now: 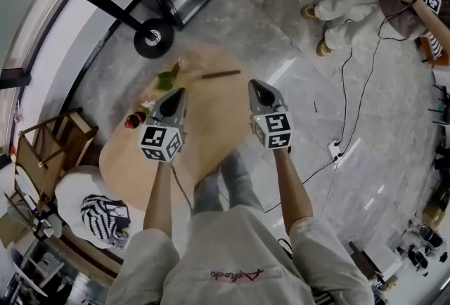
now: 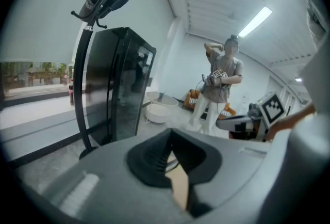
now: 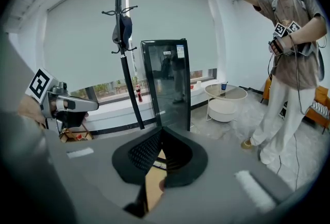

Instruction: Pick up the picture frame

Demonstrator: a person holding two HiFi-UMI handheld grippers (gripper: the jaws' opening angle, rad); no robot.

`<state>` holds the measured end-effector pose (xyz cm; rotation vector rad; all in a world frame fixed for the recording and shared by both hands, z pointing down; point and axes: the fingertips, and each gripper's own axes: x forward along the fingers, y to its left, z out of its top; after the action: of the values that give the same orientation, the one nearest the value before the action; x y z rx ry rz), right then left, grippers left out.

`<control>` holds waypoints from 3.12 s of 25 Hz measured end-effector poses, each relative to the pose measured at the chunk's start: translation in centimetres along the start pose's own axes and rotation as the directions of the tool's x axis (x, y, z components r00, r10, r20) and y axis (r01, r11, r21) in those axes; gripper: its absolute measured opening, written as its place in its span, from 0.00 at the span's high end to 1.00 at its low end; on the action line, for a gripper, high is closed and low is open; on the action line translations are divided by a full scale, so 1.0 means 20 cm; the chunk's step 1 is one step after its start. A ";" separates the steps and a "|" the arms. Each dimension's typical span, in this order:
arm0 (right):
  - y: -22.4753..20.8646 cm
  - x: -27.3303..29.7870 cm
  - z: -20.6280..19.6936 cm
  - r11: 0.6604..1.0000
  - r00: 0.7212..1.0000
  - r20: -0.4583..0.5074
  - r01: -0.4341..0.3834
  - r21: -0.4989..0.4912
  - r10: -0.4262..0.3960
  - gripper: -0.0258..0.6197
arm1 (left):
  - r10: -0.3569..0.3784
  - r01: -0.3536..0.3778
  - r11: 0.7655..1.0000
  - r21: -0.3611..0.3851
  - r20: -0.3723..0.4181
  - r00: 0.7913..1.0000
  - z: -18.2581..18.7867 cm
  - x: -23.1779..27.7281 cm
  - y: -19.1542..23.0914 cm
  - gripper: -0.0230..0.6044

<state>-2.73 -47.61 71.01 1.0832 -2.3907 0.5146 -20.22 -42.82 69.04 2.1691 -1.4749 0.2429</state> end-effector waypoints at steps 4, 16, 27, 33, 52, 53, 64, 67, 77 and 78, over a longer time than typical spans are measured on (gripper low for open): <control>0.00 0.10 -0.11 1.000 1.000 -0.020 -0.016 0.013 0.016 0.96 | 0.009 -0.009 1.000 -0.022 -0.024 1.000 -0.12 0.05 0.05 0.96; -0.06 0.34 -0.44 0.998 0.992 -0.115 -0.043 0.048 0.048 0.96 | 0.041 -0.047 0.996 -0.073 -0.078 0.996 -0.39 0.22 0.20 0.96; -0.07 0.54 -0.57 0.996 0.979 -0.180 -0.083 0.044 0.090 0.96 | 0.060 -0.069 0.993 -0.094 -0.099 0.993 -0.48 0.32 0.30 0.96; -0.04 0.66 -0.59 0.990 0.967 -0.222 -0.137 -0.030 0.127 0.96 | 0.082 -0.093 0.990 -0.110 -0.102 0.991 -0.51 0.30 0.36 0.96; 0.15 0.90 -0.77 0.422 0.849 -0.515 -0.513 -0.747 0.120 0.95 | 0.099 -0.112 0.982 -0.153 -0.091 0.991 -0.59 0.23 0.40 0.96; 0.16 0.90 -0.79 0.403 0.840 -0.528 -0.528 -0.747 0.122 0.95 | 0.100 -0.113 0.982 -0.154 -0.091 0.991 -0.60 0.22 0.40 0.96; 0.12 1.01 -0.85 0.407 0.793 -0.604 -0.578 -0.707 0.078 0.76 | 0.111 -0.124 0.980 -0.154 -0.088 0.990 -0.59 0.19 0.43 0.96; 0.11 1.03 -0.88 0.413 0.777 -0.626 -0.593 -0.691 0.069 0.76 | 0.114 -0.127 0.979 -0.160 -0.092 0.989 -0.62 0.18 0.43 0.96; 0.14 1.08 -0.92 0.389 0.764 -0.643 -0.607 -0.693 0.047 0.84 | 0.121 -0.136 0.975 -0.176 -0.097 0.988 -0.67 0.15 0.45 0.96; 0.14 1.08 -0.92 0.392 0.761 -0.647 -0.610 -0.688 0.049 0.84 | 0.121 -0.137 0.975 -0.176 -0.095 0.988 -0.67 0.15 0.45 0.96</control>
<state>-12.82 -49.36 97.65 -0.0963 -1.8658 -0.3254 -25.42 -41.20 84.55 1.8995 -1.5299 0.2317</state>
